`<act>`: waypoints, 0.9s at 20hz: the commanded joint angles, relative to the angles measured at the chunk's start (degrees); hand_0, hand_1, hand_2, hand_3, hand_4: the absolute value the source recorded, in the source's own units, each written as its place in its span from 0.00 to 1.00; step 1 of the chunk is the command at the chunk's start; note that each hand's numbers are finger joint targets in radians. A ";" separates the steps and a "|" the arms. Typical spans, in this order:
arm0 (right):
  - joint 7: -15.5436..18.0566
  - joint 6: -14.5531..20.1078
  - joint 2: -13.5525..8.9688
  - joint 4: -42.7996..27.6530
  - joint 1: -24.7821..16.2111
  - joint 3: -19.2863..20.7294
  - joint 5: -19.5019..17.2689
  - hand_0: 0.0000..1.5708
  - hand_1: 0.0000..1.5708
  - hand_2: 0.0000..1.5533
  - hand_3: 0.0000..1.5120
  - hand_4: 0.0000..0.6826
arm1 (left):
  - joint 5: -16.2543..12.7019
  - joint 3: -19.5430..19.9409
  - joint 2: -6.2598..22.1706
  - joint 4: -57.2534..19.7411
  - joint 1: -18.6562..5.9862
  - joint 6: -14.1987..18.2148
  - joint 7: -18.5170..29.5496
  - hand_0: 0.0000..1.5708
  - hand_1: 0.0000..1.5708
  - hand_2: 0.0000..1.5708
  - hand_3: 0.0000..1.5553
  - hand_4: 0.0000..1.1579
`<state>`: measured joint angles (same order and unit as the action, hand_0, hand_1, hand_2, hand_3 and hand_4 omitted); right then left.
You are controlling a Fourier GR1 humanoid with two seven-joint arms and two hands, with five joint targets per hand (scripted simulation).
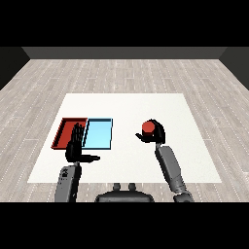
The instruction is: Pick the red can and put it in the red box
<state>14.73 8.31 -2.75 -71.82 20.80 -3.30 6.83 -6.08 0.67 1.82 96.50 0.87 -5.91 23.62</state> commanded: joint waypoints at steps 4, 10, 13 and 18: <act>-1.98 -1.03 -1.29 -15.56 -4.91 -0.71 0.99 0.93 0.93 0.91 0.92 0.93 | 3.19 -8.16 -1.77 2.51 -1.77 2.76 -6.92 0.00 0.00 0.00 0.00 0.00; -5.54 14.59 2.69 -12.10 4.40 -12.29 -1.41 0.93 0.93 0.91 0.92 0.93 | 5.84 -13.25 -1.81 4.76 -3.53 9.50 -10.97 0.00 0.00 0.00 0.00 0.00; -6.82 16.86 2.72 -16.22 3.16 -14.41 -1.36 0.92 0.92 0.90 0.91 0.92 | 6.00 -14.23 -1.81 -1.69 -7.95 10.63 -11.24 0.00 0.00 0.00 0.00 0.00; -3.28 13.66 2.74 -17.33 -0.27 -14.39 -2.33 0.90 0.90 0.91 0.92 0.92 | 7.23 -16.73 -1.82 1.87 -7.83 11.68 -16.91 0.00 0.00 0.00 0.00 0.00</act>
<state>13.39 20.72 -0.16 -85.08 21.25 -15.77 5.80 0.10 -14.40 0.04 97.48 -5.23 4.15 10.94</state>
